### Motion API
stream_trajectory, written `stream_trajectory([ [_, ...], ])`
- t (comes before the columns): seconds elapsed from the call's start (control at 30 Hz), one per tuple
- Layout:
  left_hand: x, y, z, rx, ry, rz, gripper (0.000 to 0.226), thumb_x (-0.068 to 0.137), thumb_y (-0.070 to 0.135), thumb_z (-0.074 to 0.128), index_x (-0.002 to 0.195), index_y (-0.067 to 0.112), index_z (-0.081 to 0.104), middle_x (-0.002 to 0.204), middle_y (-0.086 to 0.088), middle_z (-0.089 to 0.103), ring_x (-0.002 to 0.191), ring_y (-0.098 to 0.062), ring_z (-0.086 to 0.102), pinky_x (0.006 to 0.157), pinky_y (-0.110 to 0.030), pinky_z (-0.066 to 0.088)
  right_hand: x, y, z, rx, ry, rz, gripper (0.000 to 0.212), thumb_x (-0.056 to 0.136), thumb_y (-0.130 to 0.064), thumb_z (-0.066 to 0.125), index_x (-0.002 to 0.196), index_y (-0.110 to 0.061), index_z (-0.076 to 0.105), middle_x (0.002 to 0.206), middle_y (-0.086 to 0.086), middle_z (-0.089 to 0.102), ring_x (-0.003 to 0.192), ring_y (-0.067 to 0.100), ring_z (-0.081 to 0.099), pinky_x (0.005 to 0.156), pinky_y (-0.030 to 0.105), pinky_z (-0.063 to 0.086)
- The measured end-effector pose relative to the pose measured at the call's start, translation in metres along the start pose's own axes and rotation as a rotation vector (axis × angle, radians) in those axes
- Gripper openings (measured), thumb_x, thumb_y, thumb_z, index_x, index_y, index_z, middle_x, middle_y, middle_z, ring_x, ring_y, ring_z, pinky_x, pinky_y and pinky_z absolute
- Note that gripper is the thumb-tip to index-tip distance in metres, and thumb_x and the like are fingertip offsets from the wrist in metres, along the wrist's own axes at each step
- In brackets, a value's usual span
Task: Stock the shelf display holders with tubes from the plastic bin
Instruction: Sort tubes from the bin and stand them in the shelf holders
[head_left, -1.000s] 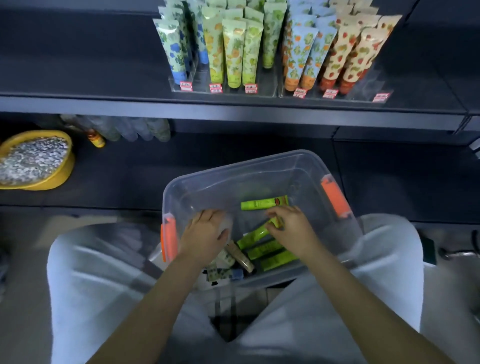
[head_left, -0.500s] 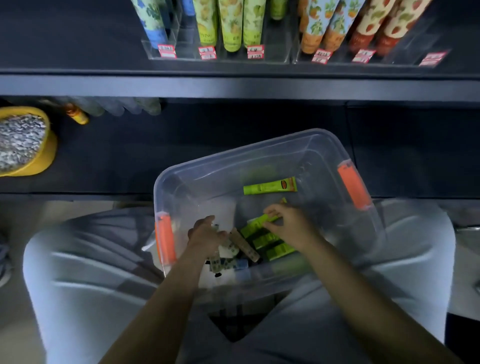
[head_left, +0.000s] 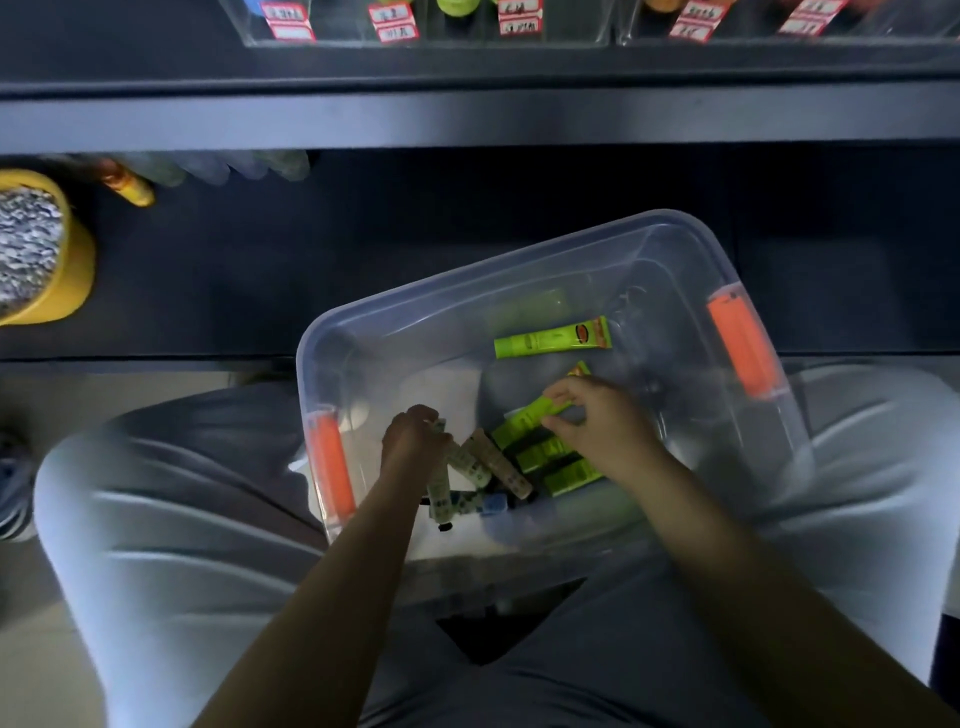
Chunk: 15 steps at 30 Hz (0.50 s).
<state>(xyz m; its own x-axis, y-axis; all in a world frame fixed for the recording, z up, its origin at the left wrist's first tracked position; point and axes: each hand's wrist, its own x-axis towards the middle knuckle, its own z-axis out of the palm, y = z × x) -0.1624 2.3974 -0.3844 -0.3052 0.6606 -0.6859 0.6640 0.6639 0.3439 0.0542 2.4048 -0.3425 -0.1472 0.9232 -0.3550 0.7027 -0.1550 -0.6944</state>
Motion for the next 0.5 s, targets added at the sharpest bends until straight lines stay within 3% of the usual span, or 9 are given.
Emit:
stream_trajectory([
  [0.2,-0.005,0.009,-0.012,-0.169,-0.004,0.070,0.015,0.083,0.007,0.064,0.094,0.013,0.073,0.100,-0.007,0.067,0.095,-0.025,0.062,0.085,-0.038,0.054,0.000,-0.001,-0.002,0.033,-0.004,0.022,0.025,0.081,-0.016,0.072,0.104,-0.012,0.065,0.100,0.006,0.064,0.090,0.019,0.062,0.080,0.031,0.050],
  [0.37,-0.019,0.011,-0.020,-0.263,0.039,0.169,0.012,0.083,0.006,0.067,0.092,0.008,0.075,0.091,-0.009,0.071,0.073,-0.015,0.058,0.071,-0.028,0.053,-0.002,0.000,-0.002,0.068,-0.044,0.042,0.024,0.081,-0.019,0.072,0.104,-0.016,0.065,0.100,0.002,0.065,0.094,0.018,0.063,0.085,0.036,0.051],
  [0.5,-0.034,0.020,-0.030,-0.418,0.072,0.218,0.012,0.080,0.002,0.070,0.092,0.003,0.074,0.090,-0.013,0.071,0.078,-0.021,0.065,0.075,-0.032,0.056,-0.006,-0.012,-0.006,0.194,-0.150,0.036,0.033,0.082,-0.023,0.071,0.114,-0.019,0.063,0.113,-0.002,0.064,0.106,0.010,0.059,0.089,0.025,0.047],
])
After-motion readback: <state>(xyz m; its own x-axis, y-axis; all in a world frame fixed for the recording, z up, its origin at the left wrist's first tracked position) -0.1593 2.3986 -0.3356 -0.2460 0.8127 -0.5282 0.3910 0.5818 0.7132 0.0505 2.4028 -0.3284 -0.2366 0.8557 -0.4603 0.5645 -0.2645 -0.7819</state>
